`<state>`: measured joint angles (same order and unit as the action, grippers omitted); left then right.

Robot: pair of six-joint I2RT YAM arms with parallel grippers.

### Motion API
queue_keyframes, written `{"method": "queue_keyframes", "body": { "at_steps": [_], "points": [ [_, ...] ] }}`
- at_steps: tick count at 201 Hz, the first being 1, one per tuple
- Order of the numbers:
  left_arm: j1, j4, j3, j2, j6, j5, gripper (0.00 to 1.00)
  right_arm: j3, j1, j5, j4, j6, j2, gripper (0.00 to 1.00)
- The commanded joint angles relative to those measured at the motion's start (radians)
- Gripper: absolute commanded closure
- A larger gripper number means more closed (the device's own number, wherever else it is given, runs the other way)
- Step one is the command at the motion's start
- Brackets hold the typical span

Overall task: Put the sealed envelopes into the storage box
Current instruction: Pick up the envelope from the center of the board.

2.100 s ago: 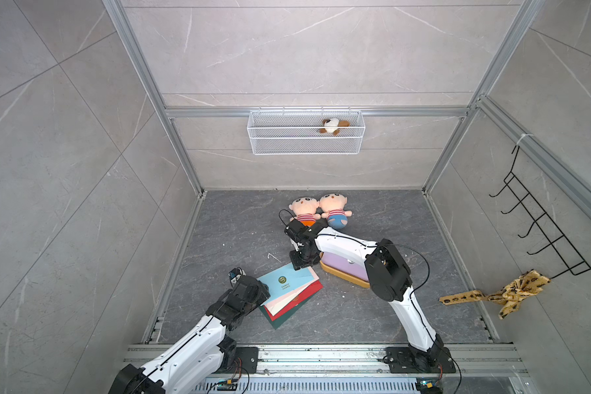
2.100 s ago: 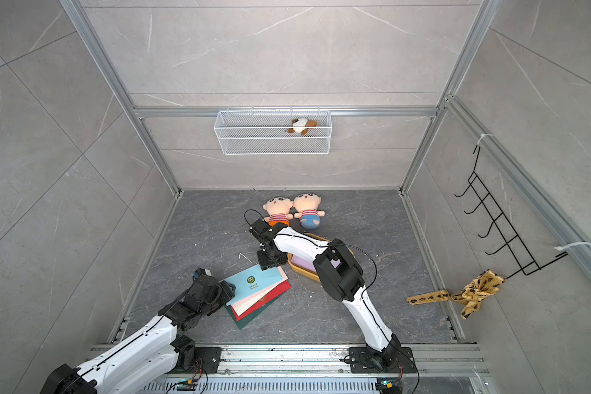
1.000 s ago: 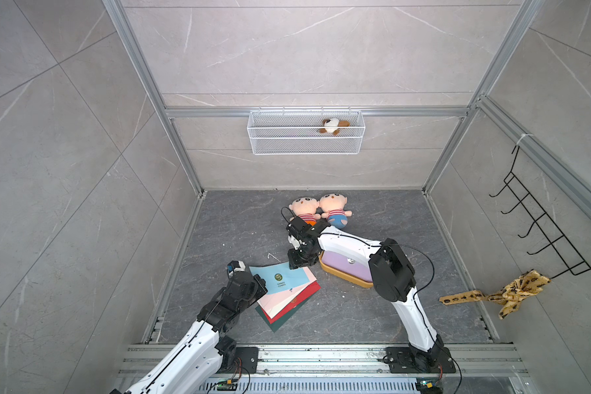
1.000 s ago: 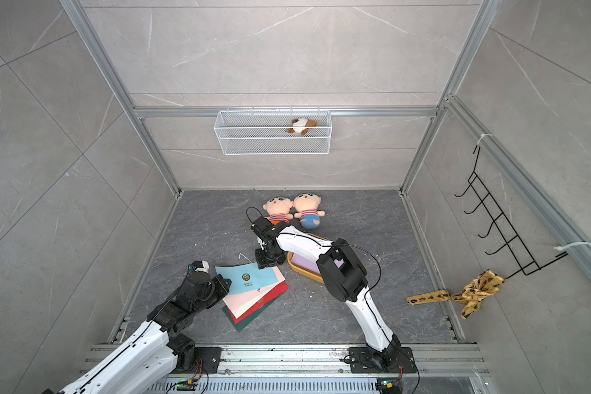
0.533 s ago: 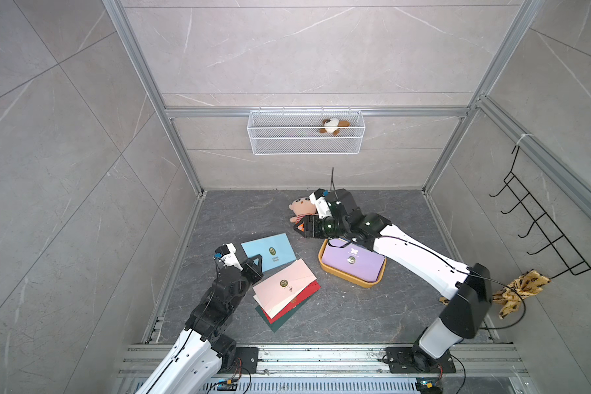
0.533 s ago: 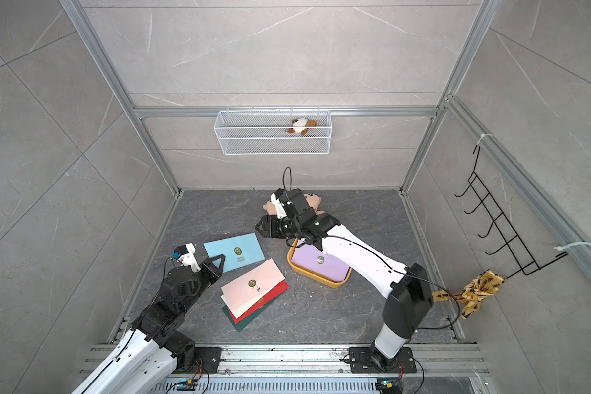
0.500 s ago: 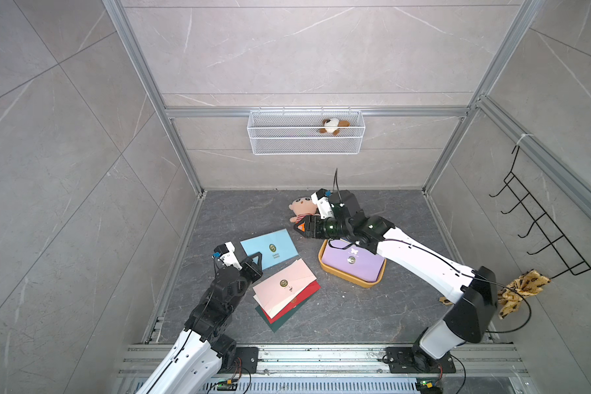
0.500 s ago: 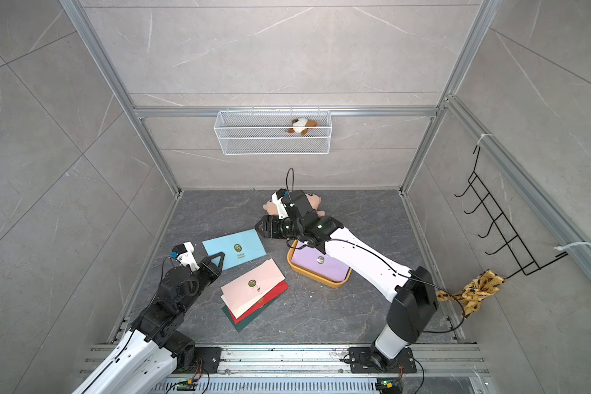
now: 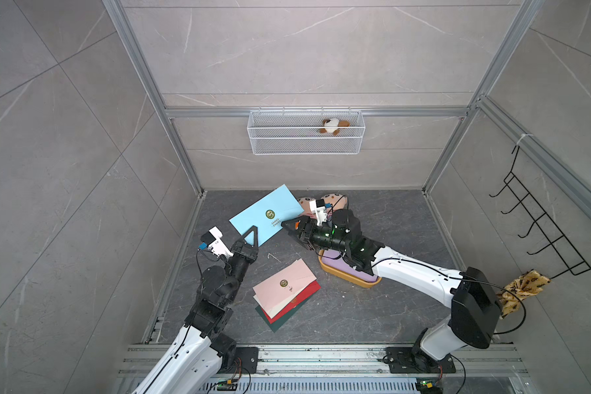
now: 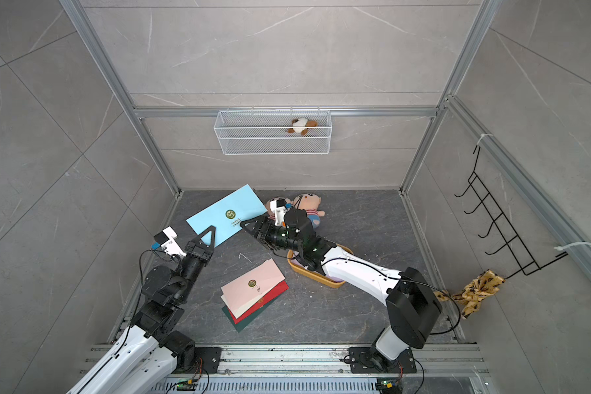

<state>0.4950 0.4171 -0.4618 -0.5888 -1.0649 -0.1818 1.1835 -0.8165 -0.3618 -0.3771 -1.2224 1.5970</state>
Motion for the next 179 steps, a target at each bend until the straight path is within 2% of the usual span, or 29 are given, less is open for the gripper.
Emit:
{"method": "queue_keyframes", "body": {
  "at_steps": [1, 44, 63, 108, 129, 137, 147, 167, 179],
  "points": [
    [0.002, 0.138, 0.019, -0.005, -0.055, -0.013, 1.0, 0.018, -0.013, 0.025, -0.133, -0.089, 0.028, 0.27],
    [0.002, 0.156, 0.038, -0.003, -0.076, -0.026, 1.0, 0.075, -0.04, 0.043, -0.22, -0.143, 0.102, 0.35],
    [0.001, 0.155, 0.045, 0.0, -0.081, -0.028, 1.0, 0.113, -0.052, 0.039, -0.222, -0.14, 0.126, 0.43],
    [0.002, 0.134, 0.082, 0.028, -0.087, -0.03, 1.0, 0.127, -0.06, 0.078, -0.223, -0.099, 0.125, 0.73],
    [0.001, 0.104, 0.107, 0.059, -0.095, -0.033, 1.0, 0.151, -0.06, 0.064, -0.189, -0.074, 0.128, 1.0],
    [0.002, 0.088, 0.117, 0.073, -0.1, -0.039, 1.0, 0.157, -0.059, 0.058, -0.175, -0.068, 0.127, 1.0],
    [0.002, 0.07, 0.127, 0.09, -0.102, -0.041, 0.87, 0.162, -0.056, 0.049, -0.152, -0.051, 0.123, 1.0],
    [0.001, -0.049, 0.121, 0.134, -0.083, -0.048, 0.44, 0.186, -0.03, -0.006, -0.043, 0.034, 0.099, 1.0],
    [0.002, -0.23, 0.088, 0.162, -0.055, -0.084, 0.29, 0.198, 0.0, -0.046, 0.055, 0.13, 0.068, 1.0]
  ]
}}
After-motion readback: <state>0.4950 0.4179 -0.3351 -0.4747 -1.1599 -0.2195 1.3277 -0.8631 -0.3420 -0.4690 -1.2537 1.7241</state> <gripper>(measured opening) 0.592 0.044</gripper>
